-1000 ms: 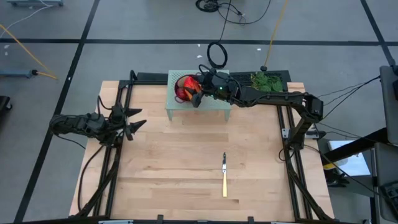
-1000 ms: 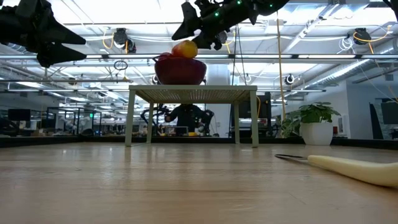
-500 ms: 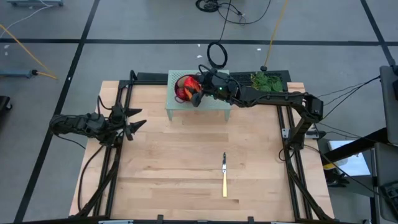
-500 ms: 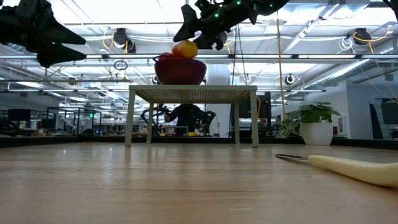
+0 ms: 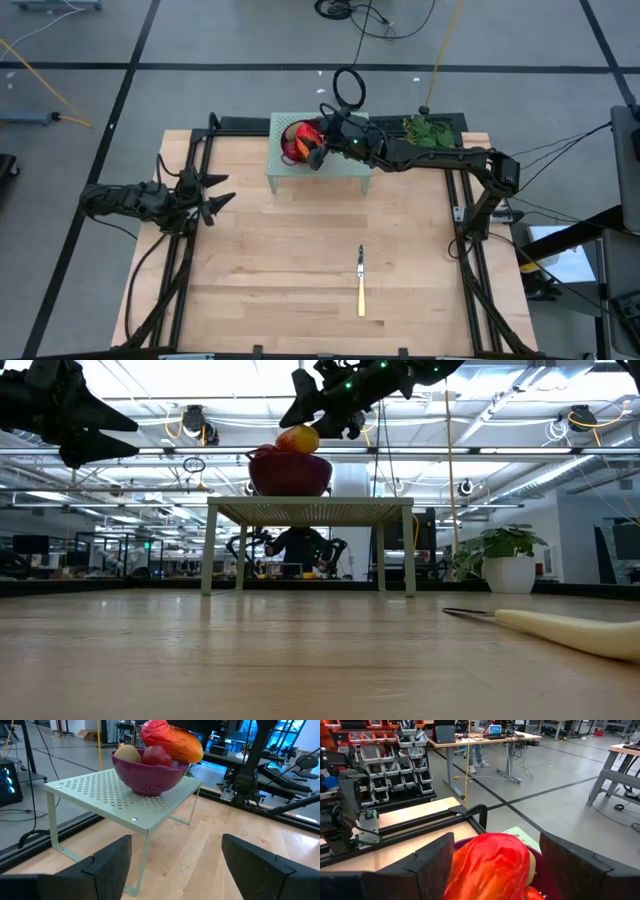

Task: Pick & Place Fruit
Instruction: Put the mango into violet strainer bowl on the shelf

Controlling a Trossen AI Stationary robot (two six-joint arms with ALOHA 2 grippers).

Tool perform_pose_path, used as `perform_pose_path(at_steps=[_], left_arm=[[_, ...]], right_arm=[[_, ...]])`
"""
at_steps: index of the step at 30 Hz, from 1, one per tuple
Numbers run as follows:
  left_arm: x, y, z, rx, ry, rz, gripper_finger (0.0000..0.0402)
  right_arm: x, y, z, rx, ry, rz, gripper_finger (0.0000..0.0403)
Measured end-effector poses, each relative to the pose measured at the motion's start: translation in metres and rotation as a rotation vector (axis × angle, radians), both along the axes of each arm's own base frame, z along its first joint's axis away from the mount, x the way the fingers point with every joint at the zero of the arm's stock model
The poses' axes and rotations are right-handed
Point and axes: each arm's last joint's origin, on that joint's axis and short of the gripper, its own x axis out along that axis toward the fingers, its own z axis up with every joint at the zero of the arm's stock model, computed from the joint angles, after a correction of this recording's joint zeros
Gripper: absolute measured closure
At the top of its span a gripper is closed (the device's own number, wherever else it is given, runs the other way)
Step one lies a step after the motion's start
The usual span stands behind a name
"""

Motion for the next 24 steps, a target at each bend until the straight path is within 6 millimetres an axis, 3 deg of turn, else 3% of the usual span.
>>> perform_pose_path(at_steps=[10, 18, 24], left_arm=[[0.0, 0.0, 0.0, 0.0, 0.0, 0.0, 0.0091], [0.0, 0.0, 0.0, 0.0, -0.001, -0.001, 0.0092], [0.0, 0.0, 0.0, -0.001, -0.003, 0.0, 0.0092]], right_arm=[[-0.008, 0.0, 0.012, -0.039, -0.012, -0.043, 0.0114], [-0.017, 0.003, 0.032, -0.099, -0.079, -0.04, 0.0114], [-0.036, 0.014, 0.059, -0.142, -0.118, -0.038, 0.0115]])
